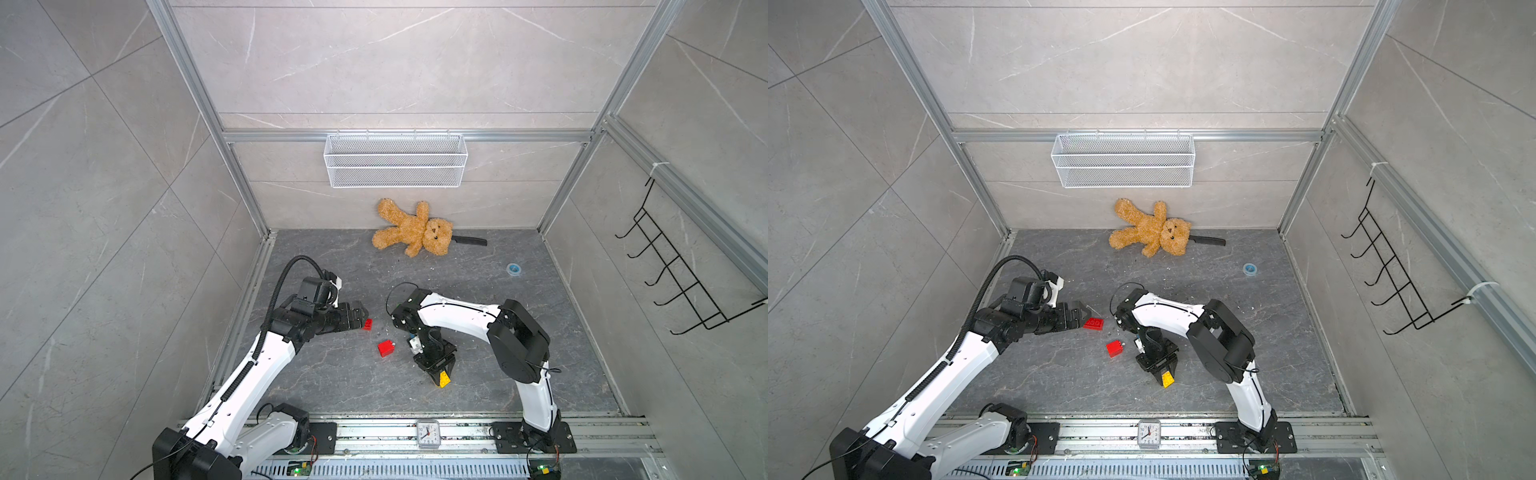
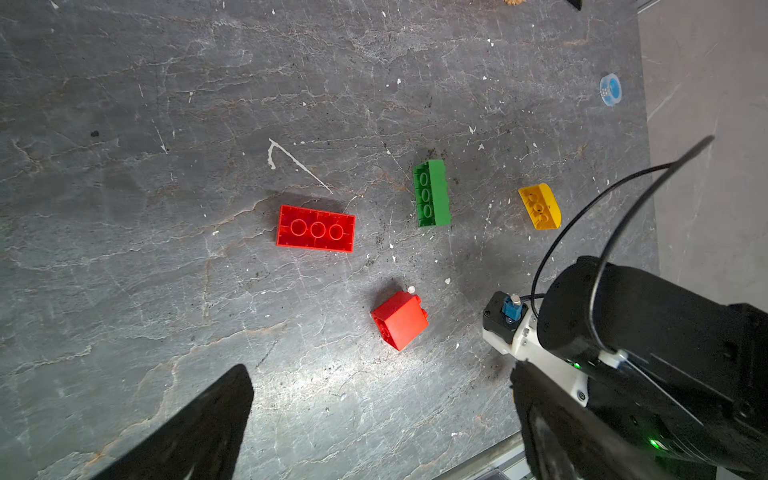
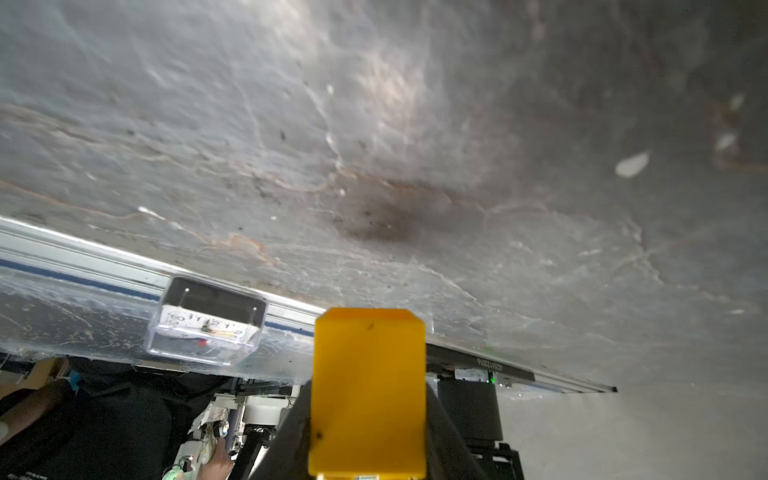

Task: Assemble an ice cream with lego
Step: Place the lego brick at the center of the board.

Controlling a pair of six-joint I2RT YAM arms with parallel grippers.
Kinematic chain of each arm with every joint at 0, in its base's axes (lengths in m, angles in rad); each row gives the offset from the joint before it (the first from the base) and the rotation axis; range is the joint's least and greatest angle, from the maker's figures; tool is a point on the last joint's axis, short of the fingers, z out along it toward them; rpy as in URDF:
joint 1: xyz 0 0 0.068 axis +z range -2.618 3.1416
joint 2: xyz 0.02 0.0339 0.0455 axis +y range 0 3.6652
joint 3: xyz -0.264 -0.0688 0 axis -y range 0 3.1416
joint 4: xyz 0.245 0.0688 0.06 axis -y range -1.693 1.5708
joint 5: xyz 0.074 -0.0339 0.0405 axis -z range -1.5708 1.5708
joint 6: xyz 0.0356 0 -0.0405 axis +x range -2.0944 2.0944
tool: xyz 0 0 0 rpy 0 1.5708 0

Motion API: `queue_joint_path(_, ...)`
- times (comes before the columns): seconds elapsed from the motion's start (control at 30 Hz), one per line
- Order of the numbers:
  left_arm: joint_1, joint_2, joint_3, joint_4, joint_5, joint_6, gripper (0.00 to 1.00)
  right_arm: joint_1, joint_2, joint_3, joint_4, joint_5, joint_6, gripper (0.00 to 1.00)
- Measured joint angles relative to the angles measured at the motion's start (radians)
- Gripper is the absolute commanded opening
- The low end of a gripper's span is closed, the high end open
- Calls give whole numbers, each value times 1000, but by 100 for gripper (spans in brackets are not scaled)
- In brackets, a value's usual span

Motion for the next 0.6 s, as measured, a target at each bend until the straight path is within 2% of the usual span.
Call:
queue_joint_path(0.27, 0, 10, 7, -6, -27, 20, 99, -45, 126, 84, -30, 5, -63, 33)
queue_joint_path(0.43, 0, 12, 7, -6, -39, 26, 100, -49, 156, 146, -42, 8, -89, 46)
queue_joint_path(0.57, 0, 20, 16, -10, -55, 30, 99, -52, 185, 181, -48, 13, -108, 65)
queue_joint_path(0.6, 0, 21, 18, -10, -56, 31, 99, -55, 193, 191, -53, 16, -114, 67)
